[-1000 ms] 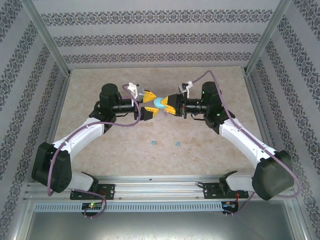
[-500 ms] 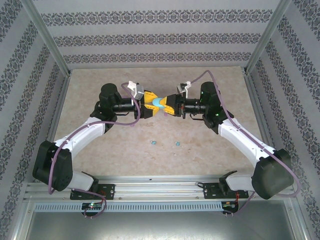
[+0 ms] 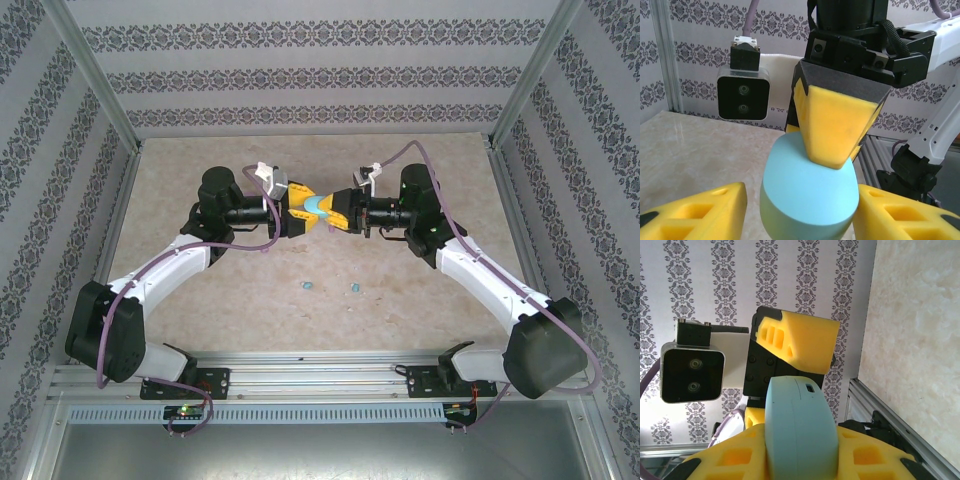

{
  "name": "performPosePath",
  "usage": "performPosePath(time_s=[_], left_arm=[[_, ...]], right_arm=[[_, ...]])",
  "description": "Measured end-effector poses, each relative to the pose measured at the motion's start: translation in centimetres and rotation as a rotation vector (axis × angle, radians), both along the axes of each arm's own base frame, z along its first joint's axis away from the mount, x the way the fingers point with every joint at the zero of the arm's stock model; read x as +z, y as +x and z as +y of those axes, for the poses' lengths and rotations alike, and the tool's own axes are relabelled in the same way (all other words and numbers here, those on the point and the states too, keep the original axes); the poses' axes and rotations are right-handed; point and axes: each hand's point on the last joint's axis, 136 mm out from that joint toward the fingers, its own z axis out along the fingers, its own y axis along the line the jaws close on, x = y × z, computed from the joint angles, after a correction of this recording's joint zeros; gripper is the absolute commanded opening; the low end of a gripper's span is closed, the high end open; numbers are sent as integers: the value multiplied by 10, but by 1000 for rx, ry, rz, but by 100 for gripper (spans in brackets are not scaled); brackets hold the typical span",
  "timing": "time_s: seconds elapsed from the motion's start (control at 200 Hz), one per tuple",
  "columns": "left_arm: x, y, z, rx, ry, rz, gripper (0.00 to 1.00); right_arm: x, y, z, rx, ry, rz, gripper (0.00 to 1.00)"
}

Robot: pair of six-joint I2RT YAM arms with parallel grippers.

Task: Insert the wireless bluetooth earbuds into the charging case

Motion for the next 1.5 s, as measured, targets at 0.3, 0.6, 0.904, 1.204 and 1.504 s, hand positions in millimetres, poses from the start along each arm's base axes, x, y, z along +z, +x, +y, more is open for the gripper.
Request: performPosePath(time_s=[0.3, 0.6, 0.904, 1.204, 1.504], left_arm=[[-5, 0, -1, 3, 14, 14, 53], [-5, -3, -1, -3, 18, 11, 43], [1, -4, 0, 1, 6, 13, 52], [0, -4, 1, 5, 7, 19, 65], [-2, -6, 1, 5, 11, 23, 52]], right_arm=[[0, 0, 0, 2, 1, -2, 21], [1, 1, 0, -3, 2, -5, 21], [1, -3, 4, 13, 4, -6, 21], [0, -3, 4, 17, 4, -5, 21], [0, -3, 4, 17, 4, -5, 21]])
